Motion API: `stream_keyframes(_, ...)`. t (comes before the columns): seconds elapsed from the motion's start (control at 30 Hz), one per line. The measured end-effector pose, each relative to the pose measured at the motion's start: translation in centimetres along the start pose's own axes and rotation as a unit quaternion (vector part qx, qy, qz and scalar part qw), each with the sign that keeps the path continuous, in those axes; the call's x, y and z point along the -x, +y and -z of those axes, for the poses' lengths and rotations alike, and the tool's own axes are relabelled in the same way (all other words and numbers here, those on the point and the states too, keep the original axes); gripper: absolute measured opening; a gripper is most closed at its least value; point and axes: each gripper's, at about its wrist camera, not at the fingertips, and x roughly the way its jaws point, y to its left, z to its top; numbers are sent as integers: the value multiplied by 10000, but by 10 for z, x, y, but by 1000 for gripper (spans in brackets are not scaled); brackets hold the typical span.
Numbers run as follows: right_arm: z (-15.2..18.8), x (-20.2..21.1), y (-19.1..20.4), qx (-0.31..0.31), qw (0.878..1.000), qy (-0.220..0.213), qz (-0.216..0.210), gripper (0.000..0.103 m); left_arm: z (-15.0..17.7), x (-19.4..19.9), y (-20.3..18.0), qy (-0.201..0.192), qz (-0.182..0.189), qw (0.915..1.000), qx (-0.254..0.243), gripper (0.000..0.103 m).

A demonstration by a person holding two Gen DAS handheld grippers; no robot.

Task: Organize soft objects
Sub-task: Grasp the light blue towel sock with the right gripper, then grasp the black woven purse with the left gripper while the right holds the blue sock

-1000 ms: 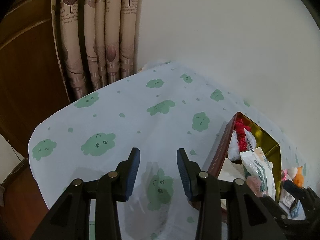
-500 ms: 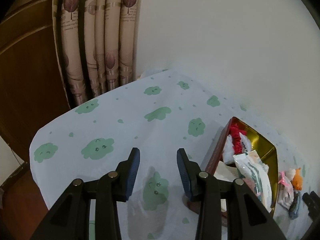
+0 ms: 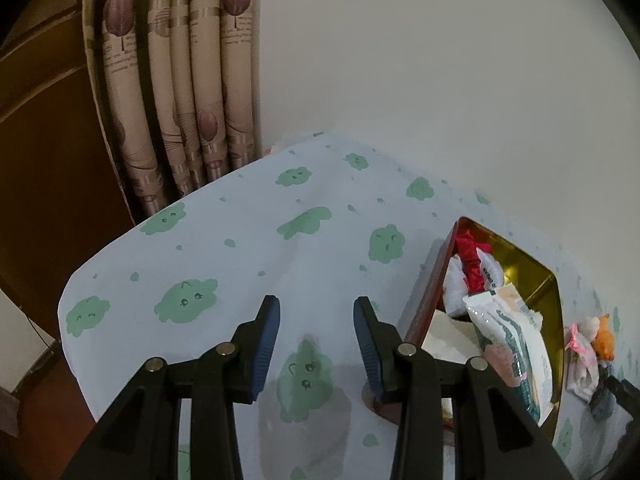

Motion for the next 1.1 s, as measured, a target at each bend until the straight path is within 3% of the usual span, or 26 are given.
stream_keyframes(0.17,-2,-19,0,-135,9998,100,118,77,1,-2,-4,33,-1,9999,-122,39)
stream_keyframes(0.27,4,-24,-9,-225,9997,115,78,71,1,-2,-5,34,10,9999,-140,39)
stream_keyframes(0.33,10,-19,-7,-83,9999,15,146,61,1,-3,-4,30,21,9999,-132,39)
stream_keyframes(0.4,14,-14,-8,-22,9999,-44,113,36,1,-3,-5,62,25,9999,-137,39)
stream_keyframes(0.47,18,-10,-8,90,9997,-74,220,33,1,-3,-5,64,24,9999,-148,39)
stream_keyframes(0.83,52,12,-43,-191,9989,-194,391,29,6,-1,-17,31,-79,9992,-394,39)
stream_keyframes(1.1,56,10,-57,-305,9975,-326,546,29,15,21,-52,-111,134,9961,-870,39)
